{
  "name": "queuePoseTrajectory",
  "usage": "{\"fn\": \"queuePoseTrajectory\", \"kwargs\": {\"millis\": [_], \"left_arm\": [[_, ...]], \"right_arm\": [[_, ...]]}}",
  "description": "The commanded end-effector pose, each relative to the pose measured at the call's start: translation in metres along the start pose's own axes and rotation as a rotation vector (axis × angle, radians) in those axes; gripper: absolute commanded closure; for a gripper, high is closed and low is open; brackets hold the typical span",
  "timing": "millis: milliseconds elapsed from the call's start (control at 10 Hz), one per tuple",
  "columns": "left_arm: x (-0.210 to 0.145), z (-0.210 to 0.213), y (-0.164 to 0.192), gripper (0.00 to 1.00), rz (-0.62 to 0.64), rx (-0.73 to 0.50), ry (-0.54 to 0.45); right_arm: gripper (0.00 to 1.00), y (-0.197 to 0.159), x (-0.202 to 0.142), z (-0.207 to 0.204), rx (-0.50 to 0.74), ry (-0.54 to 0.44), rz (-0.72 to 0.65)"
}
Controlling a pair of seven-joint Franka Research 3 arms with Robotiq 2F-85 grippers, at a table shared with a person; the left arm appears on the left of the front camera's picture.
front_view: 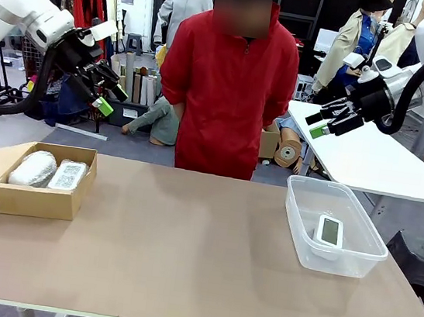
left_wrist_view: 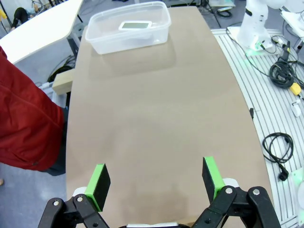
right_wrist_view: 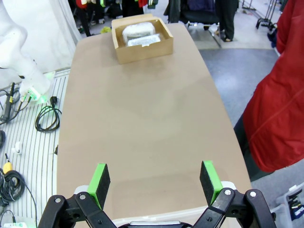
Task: Separate and place wrapped and unwrapped clocks.
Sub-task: If the picked Digital clock is wrapped, place it in the Package Box ; if not, place it in the Organizing box.
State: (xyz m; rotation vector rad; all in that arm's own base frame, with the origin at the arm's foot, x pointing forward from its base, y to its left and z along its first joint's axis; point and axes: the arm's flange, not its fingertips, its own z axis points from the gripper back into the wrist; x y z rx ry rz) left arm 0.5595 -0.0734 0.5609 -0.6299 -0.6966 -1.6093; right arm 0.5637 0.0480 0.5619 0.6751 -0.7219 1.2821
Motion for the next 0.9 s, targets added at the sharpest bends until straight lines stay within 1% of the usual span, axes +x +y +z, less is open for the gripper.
{"fn": "queuePoseTrajectory", "kwargs": {"millis": [0, 800], "left_arm": [[0.0007, 0.0006, -0.0003, 0.00, -0.003, 0.004, 0.006], [0.0007, 0.0006, -0.0003, 0.00, -0.003, 0.004, 0.006]], "right_arm": [[0.00, 0.0032, 0.0012, 0.0004, -0.002, 0.000, 0.005], [0.00, 0.0032, 0.0012, 0.0004, -0.002, 0.000, 0.005]]}}
